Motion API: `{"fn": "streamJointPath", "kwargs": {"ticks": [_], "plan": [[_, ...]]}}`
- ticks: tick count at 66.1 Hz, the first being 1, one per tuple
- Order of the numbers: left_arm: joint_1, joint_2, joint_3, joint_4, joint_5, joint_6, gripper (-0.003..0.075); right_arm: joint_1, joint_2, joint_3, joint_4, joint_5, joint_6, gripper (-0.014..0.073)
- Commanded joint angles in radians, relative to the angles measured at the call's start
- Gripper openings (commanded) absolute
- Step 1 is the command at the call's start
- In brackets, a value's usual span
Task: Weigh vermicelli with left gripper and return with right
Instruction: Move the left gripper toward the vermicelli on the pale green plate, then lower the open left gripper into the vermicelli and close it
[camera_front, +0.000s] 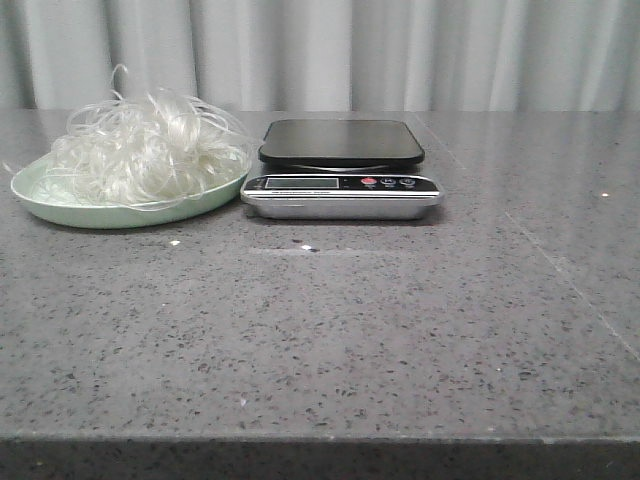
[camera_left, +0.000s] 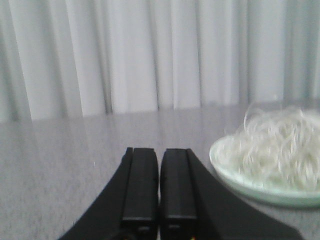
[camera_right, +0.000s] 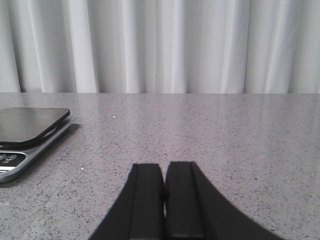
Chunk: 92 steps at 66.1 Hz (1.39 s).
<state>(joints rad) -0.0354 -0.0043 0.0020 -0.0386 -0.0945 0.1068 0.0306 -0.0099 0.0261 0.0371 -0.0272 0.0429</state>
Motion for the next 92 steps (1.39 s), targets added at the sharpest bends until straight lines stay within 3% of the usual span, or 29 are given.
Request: {"fn": "streamJointPath", "kwargs": {"ticks": [1,8,19,33,42,50,56,64,77,83,92], "plan": [[0.002,-0.021,-0.002,-0.098,-0.266,-0.008,0.0127,0.002,-0.018,-0.007,0.001,-0.072,-0.008,0.0167],[0.002,-0.016,-0.080,-0.138,-0.258,-0.008,0.0127,0.002,-0.018,-0.007,0.001,-0.072,-0.008,0.0167],[0.002,0.085,-0.340,-0.056,0.009,-0.008,0.0127,0.002,-0.018,-0.007,0.001,-0.072,-0.008,0.0167],[0.002,0.304,-0.584,-0.111,0.256,-0.008,0.0127,0.002,-0.017,-0.007,0.001,-0.072,-0.008,0.0167],[0.002,0.392,-0.604,-0.124,0.224,-0.008,0.0127,0.002,-0.017,-0.007,0.001,-0.072,-0.008,0.0167],[0.002,0.471,-0.604,-0.229,0.228,-0.008,0.0127,0.002,-0.017,-0.007,0.001,-0.072,-0.008,0.0167],[0.002,0.541,-0.635,-0.243,0.292,-0.001,0.0134,0.002,-0.017,-0.007,0.001,-0.072,-0.008,0.0167],[0.002,0.665,-0.731,-0.243,0.430,0.002,0.0240,0.002,-0.017,-0.007,0.001,-0.072,-0.008,0.0167],[-0.012,0.875,-0.921,-0.245,0.606,0.002,0.0578,0.002,-0.017,-0.007,0.001,-0.072,-0.008,0.0167],[-0.045,0.964,-0.986,-0.260,0.649,0.002,0.0629,0.002,-0.017,-0.007,0.001,-0.072,-0.008,0.0167],[-0.146,1.112,-1.082,-0.276,0.665,0.002,0.0629,0.002,-0.017,-0.007,0.001,-0.072,-0.008,0.0167]]}}
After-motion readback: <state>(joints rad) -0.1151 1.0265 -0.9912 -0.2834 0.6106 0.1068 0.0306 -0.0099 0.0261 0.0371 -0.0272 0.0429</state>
